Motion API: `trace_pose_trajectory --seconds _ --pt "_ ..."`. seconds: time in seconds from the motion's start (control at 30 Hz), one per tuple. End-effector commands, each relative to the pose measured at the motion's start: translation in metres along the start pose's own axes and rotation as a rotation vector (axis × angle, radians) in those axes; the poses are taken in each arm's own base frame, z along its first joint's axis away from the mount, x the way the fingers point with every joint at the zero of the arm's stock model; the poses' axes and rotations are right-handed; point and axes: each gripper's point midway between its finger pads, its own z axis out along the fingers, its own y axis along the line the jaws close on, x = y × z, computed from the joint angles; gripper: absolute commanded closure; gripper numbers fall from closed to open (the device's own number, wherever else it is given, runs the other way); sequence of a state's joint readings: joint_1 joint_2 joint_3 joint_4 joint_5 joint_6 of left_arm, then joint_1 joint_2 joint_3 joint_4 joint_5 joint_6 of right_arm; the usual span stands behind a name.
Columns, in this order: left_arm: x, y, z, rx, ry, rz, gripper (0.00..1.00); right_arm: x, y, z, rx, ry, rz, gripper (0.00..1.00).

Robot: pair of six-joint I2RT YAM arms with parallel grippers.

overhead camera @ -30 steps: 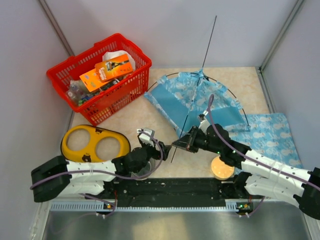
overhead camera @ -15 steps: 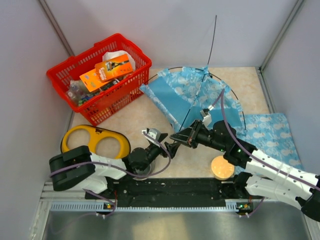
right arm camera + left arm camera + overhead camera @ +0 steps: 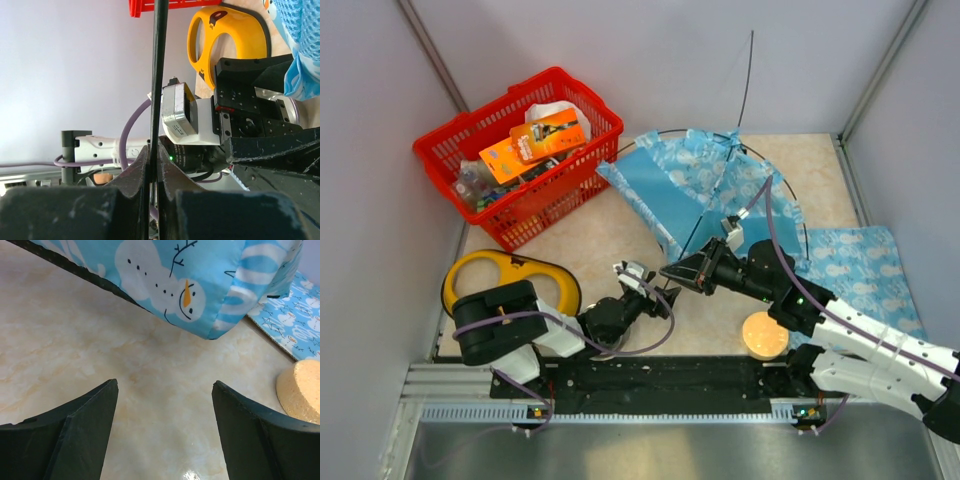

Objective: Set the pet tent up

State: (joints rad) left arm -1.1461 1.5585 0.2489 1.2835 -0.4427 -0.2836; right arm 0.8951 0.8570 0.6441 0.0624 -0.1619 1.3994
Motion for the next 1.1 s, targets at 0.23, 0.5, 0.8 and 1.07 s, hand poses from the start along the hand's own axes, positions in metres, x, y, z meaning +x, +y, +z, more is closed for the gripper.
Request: trace_pose_trajectory --seconds 0.23,0.5,0.8,1.07 --pt "-0.102 -0.029 0.012 0.08 -0.352 -0.131 0.18 -0.026 0.051 -0.011 -0.142 -0.127 -0.014 1.0" --pt "-0.118 -0.033 0.017 0.102 -0.362 -0.13 0.2 -0.026 0.049 -0.011 -0.138 -0.128 -0.012 1.0" --pt "-0.112 -0.033 0.025 0.109 -0.317 -0.139 0.47 -0.025 0.049 -0.011 -0.14 -0.125 -0.008 1.0" --pt "-0.109 -0.036 0.027 0.124 -0.295 -0.129 0.69 -0.026 0.047 -0.01 -0.134 -0.13 -0.014 1.0"
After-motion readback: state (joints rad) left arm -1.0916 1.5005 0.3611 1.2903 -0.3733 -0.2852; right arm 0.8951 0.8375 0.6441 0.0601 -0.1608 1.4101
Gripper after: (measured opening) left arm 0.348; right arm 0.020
